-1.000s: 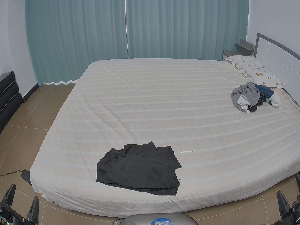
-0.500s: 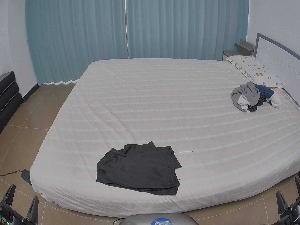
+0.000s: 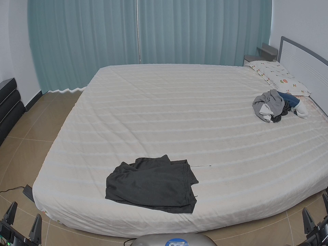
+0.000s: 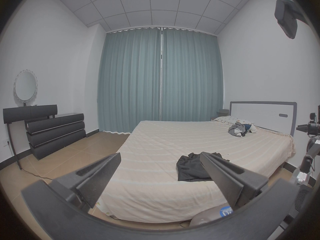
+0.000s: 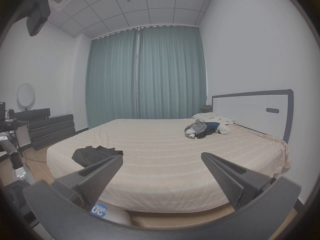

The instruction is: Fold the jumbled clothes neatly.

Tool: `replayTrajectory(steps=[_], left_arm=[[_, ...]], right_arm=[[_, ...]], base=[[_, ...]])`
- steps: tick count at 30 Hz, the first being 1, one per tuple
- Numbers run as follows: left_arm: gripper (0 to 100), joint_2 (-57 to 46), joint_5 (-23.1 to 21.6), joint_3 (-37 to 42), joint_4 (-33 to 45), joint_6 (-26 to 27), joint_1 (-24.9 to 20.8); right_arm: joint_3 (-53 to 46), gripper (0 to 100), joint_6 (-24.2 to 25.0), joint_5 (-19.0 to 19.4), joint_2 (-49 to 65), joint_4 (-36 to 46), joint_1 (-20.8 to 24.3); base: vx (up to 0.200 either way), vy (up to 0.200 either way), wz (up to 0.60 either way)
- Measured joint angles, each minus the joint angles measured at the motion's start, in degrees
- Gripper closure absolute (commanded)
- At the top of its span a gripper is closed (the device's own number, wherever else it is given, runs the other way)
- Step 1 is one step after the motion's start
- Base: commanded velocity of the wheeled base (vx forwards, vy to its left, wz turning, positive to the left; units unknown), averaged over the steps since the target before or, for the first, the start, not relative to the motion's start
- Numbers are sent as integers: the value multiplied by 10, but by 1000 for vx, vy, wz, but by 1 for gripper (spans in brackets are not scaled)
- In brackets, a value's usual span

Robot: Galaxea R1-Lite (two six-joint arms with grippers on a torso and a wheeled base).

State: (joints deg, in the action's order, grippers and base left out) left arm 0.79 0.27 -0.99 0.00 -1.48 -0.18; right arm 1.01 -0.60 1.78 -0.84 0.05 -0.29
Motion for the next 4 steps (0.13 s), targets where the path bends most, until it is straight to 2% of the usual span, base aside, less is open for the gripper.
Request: replayTrajectory(steps=[4], left_arm=[[0,0,8,0,0,-15,0]], right_arm=[[0,0,1,0,0,0,0]], base=[[0,0,0]])
